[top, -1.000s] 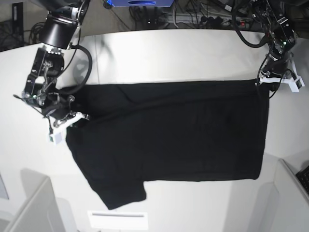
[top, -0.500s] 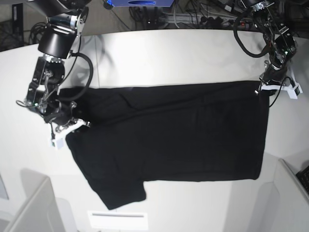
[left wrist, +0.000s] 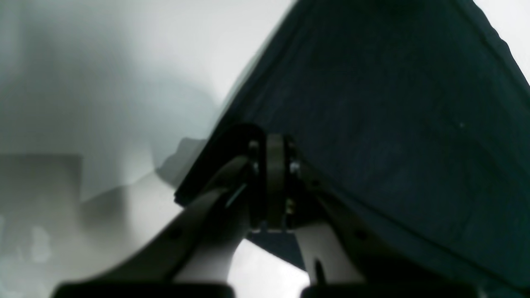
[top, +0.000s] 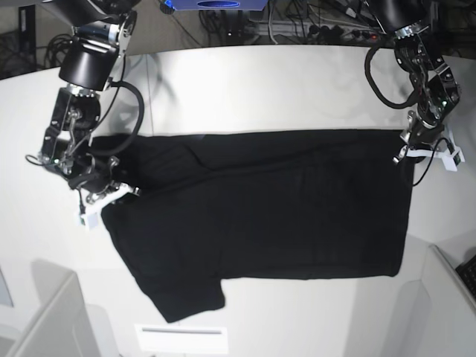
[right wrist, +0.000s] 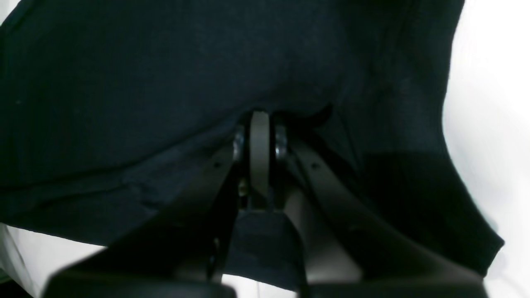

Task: Fold the T-shirt properly
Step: 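Lower the right gripper along the shirt side and regrasp the edge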

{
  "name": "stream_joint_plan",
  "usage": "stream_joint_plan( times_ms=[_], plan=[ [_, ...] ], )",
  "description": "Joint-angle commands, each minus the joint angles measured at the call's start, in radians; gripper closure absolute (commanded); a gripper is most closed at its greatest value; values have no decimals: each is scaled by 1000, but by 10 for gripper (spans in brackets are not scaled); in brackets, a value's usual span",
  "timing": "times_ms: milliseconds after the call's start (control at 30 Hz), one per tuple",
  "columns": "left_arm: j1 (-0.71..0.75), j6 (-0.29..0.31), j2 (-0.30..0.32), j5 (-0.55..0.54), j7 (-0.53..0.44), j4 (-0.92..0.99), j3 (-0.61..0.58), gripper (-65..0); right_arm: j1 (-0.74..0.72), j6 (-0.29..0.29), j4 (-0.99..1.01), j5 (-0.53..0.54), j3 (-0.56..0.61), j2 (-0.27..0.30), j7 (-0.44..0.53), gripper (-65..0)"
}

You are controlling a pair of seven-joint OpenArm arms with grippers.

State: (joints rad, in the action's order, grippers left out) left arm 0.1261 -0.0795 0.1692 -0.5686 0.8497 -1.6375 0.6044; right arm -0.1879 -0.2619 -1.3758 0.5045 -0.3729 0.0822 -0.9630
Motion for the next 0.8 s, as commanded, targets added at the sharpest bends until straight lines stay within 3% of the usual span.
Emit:
stream_joint_plan(
  times_ms=[0,433,600,767],
  plan=[
    [-23,4,16,-6,-20,-5,2,0,-28,-1,-15,13,-2,12,31,0],
    [-105,4,17,-6,-20,69,2,0,-68,-1,59,13,-1,12,40,0],
    [-119,4,25,-6,-20,78,2,0,-81,0,65,13,117,20,69,0],
    [-121,4,33,-6,-23,105,2,0,-80,51,69,13,136,18,112,0]
  ],
)
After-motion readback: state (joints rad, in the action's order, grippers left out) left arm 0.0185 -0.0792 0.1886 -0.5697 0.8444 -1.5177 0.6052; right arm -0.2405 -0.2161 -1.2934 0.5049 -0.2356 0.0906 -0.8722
